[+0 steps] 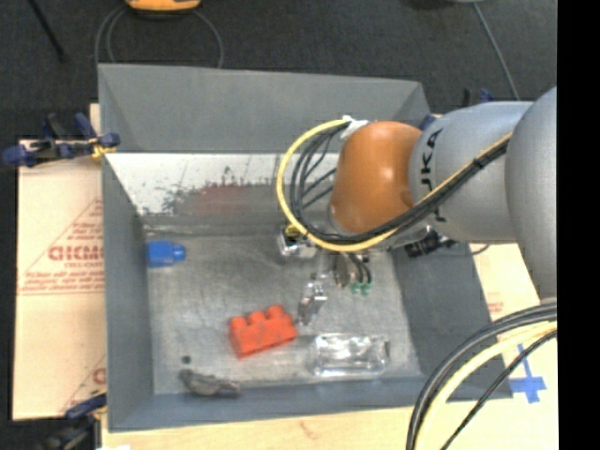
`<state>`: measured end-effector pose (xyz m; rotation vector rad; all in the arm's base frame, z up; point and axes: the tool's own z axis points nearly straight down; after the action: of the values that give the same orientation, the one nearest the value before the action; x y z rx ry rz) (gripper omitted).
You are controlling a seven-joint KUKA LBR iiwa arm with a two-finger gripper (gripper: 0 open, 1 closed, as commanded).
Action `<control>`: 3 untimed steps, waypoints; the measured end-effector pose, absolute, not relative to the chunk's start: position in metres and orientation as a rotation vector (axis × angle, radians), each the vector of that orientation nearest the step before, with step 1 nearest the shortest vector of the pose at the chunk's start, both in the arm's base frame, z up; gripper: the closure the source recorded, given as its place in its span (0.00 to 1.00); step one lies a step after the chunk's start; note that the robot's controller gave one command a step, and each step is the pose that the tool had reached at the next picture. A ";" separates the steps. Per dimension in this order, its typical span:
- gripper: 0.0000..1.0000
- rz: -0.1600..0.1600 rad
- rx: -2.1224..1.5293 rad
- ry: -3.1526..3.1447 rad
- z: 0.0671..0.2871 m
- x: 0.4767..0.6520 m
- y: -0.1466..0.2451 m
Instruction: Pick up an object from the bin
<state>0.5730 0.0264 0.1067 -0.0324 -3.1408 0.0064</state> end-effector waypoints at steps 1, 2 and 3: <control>0.00 -0.003 0.039 -3.135 0.111 0.476 0.040; 0.00 0.003 0.140 -3.142 0.072 0.525 0.083; 1.00 -0.005 0.131 -3.156 0.076 0.528 0.083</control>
Offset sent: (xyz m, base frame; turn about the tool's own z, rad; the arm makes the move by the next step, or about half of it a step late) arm -0.0936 0.0133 0.0042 -0.0457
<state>0.5282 0.0831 0.0759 0.1305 -3.1562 -0.0047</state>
